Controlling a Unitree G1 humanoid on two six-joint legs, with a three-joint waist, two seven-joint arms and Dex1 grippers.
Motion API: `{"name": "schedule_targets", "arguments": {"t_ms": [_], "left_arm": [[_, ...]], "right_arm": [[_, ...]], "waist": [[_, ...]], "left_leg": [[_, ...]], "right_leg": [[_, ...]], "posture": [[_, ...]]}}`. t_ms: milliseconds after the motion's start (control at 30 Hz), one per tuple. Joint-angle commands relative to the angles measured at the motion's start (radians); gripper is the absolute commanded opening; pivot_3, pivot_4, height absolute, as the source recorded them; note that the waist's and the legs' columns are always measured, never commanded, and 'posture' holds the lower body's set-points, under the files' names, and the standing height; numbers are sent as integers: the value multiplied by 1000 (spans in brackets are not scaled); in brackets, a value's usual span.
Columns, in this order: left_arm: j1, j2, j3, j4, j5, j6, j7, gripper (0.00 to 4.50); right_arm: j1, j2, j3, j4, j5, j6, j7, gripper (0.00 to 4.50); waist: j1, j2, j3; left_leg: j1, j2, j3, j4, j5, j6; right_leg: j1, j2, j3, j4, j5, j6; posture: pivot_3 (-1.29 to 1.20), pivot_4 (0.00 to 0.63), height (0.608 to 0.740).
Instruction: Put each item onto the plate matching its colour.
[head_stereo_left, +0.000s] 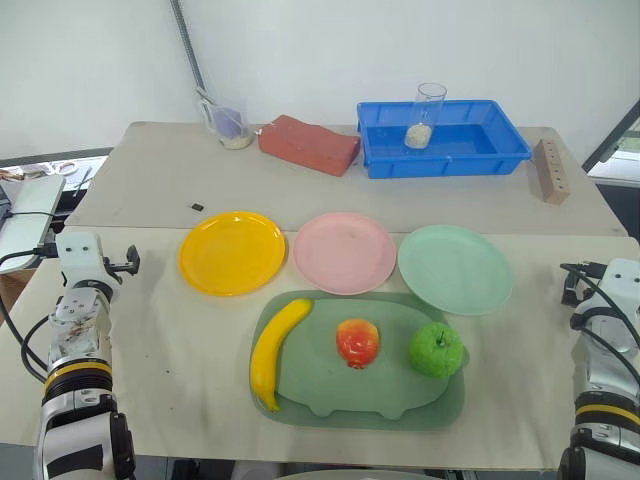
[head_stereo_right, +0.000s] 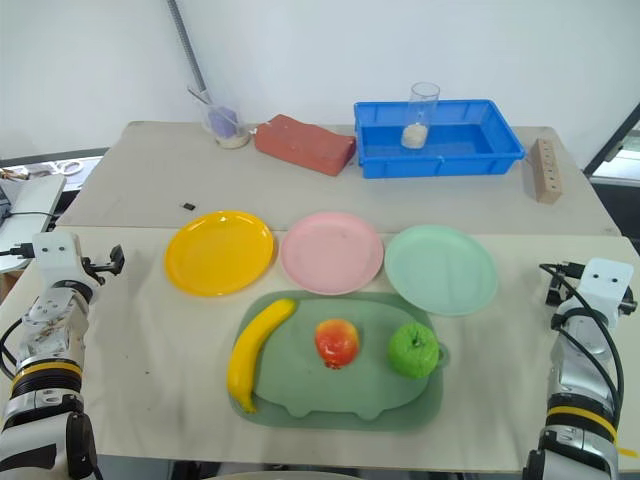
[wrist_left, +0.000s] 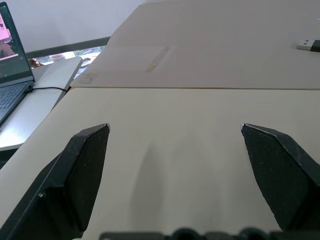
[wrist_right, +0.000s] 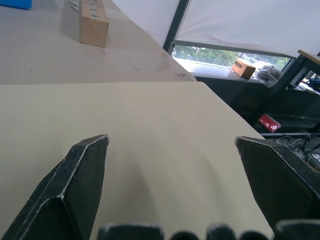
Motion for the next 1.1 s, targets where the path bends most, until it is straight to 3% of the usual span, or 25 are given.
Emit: {"name": "schedule_targets", "arguments": {"t_ms": [33, 233, 400, 500, 667, 867, 1100], "left_arm": [[-5, 13, 28, -44, -33, -14, -18, 4500], [20, 47, 27, -269, -155, 67, -234, 4500], [97, 140, -64, -608, -271, 276, -480, 4500], [148, 197, -134, -813, -354, 421, -592, 4500], [257, 269, -252, -1109, -461, 597, -700, 4500], [305, 299, -362, -1198, -448, 684, -728, 4500], [309, 266, -461, -1160, -374, 646, -732, 4500]], "right_arm": [[-8, -35, -25, -29, 1, -14, -2, 4467], [-43, -114, 0, -54, 20, 4, 129, 4467], [-122, -202, 34, -140, 104, 54, 390, 4467], [-162, -217, 90, -272, 197, 119, 582, 4467], [-149, -192, 244, -662, 441, 363, 849, 4467], [-100, -208, 422, -1019, 643, 583, 1011, 4467], [-62, -233, 511, -1144, 669, 636, 1109, 4467]], "waist": [[0, 0, 0], [0, 0, 0], [-8, 1, 0], [-11, 2, 0], [-9, 3, 1], [14, 0, 3], [23, -3, 3]], "left_leg": [[0, 0, 0, 0, 0, 0], [0, 0, 0, 0, 0, 0], [0, 0, 0, -1, 0, 0], [1, 0, 0, -2, 0, 0], [0, 1, 0, -3, 0, 0], [0, 1, 0, -1, 0, 0], [-3, 1, 0, 0, -1, -2]], "right_leg": [[0, 0, 0, 0, 0, 0], [0, 0, 0, 0, 0, 0], [0, 0, 0, 0, 0, 0], [1, 0, 1, -1, 0, 0], [0, 1, 1, -1, 0, 0], [-3, 1, 0, -2, -1, -2], [-5, 0, 0, -4, -3, -6]], "posture": [[0, 150, 740], [0, 150, 740], [0, 150, 740], [0, 150, 740], [0, 150, 740], [0, 150, 740], [0, 150, 740]]}}
